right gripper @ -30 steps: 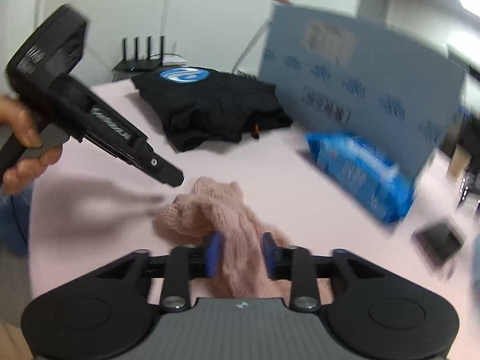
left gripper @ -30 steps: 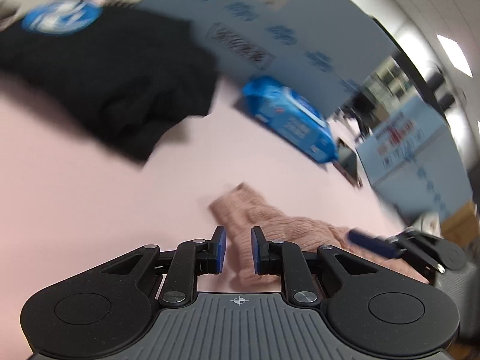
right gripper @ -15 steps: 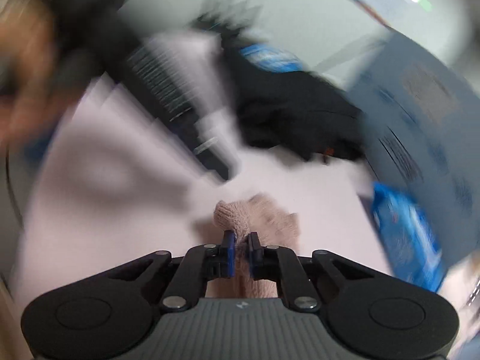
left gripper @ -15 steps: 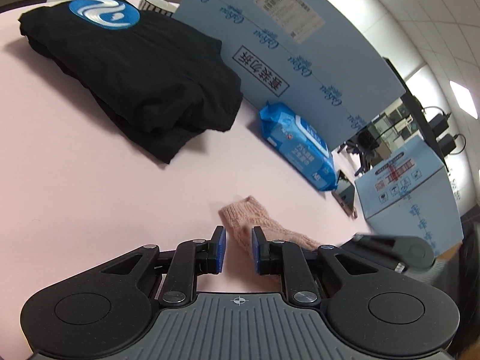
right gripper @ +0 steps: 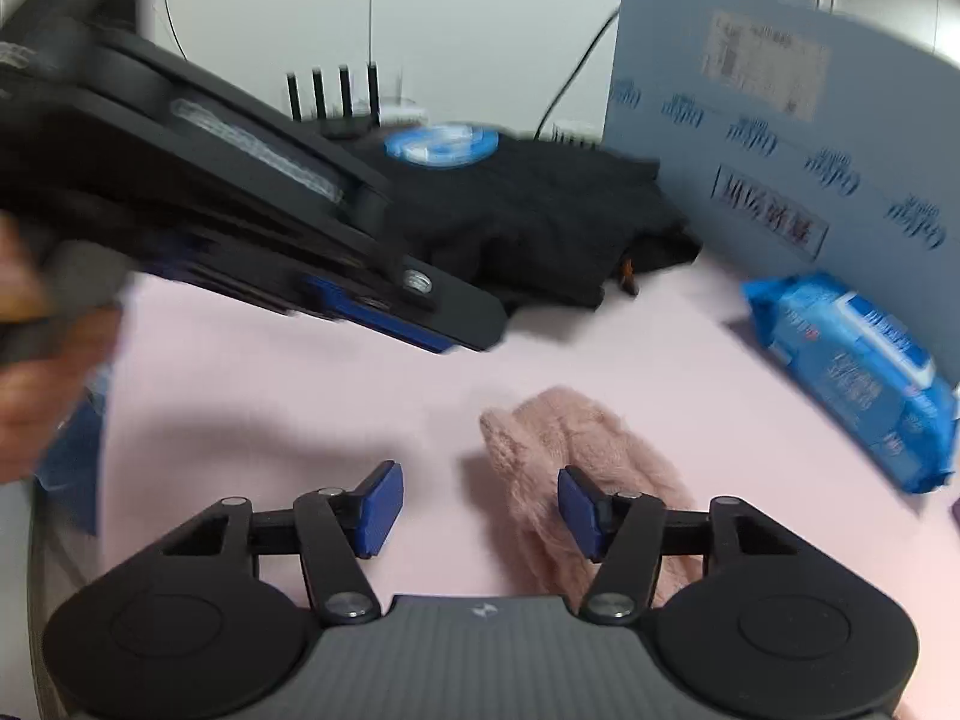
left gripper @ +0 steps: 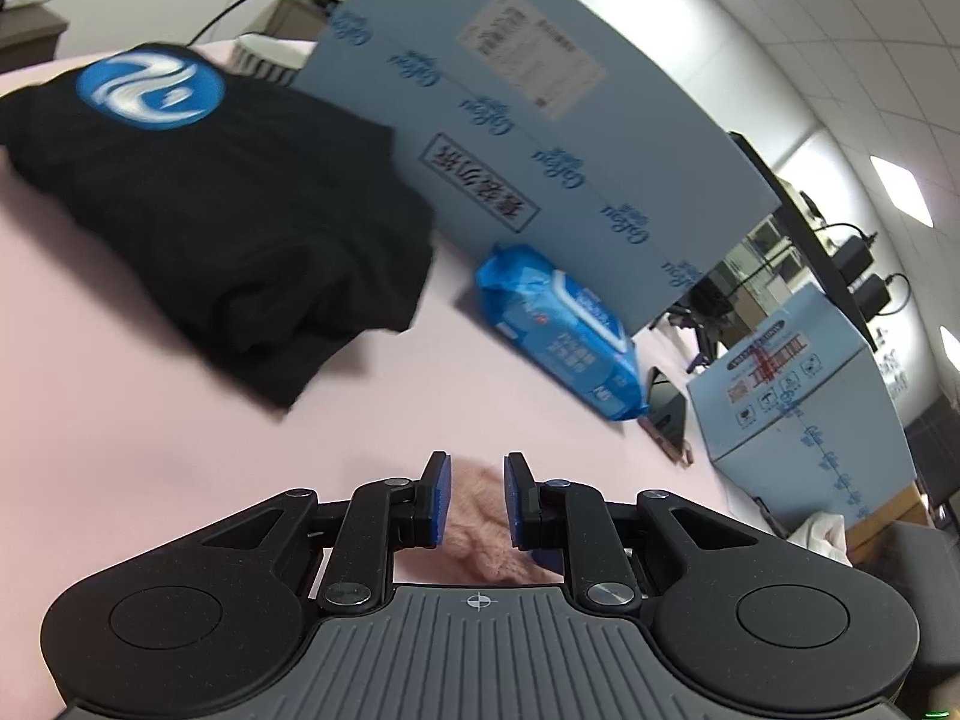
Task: Fold clothes
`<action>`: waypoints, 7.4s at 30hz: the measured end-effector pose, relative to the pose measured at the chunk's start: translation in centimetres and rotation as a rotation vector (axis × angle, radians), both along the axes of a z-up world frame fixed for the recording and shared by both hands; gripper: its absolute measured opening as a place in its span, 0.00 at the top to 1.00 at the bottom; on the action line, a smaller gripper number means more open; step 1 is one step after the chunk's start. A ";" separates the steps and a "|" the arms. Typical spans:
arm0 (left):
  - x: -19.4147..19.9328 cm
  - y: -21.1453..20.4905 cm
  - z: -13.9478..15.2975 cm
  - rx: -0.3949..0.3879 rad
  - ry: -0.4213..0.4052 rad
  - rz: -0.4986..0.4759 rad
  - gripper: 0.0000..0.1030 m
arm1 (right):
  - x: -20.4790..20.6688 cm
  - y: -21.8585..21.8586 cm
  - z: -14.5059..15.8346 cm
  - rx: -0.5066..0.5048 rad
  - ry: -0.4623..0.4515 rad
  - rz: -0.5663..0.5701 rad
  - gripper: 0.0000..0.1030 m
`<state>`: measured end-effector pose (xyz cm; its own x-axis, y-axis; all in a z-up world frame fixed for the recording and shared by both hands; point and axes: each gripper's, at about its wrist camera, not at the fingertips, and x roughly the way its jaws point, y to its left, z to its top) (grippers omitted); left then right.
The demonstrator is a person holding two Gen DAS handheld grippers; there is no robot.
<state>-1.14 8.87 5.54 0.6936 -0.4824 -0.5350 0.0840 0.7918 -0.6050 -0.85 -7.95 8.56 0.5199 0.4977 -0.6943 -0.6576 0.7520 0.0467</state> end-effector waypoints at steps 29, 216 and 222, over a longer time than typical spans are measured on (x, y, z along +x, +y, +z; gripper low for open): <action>-1.2 -24.3 1.2 0.163 -0.108 -0.609 0.67 | -20.5 -41.0 1.9 0.424 0.175 -1.357 0.44; -5.1 -38.9 4.6 0.167 -0.238 -0.644 0.34 | -17.9 -46.0 3.6 0.272 -0.097 -1.041 0.49; -5.4 -35.5 0.9 0.269 -0.107 -0.645 0.34 | -10.4 -42.2 1.1 -0.062 -0.017 -0.918 0.88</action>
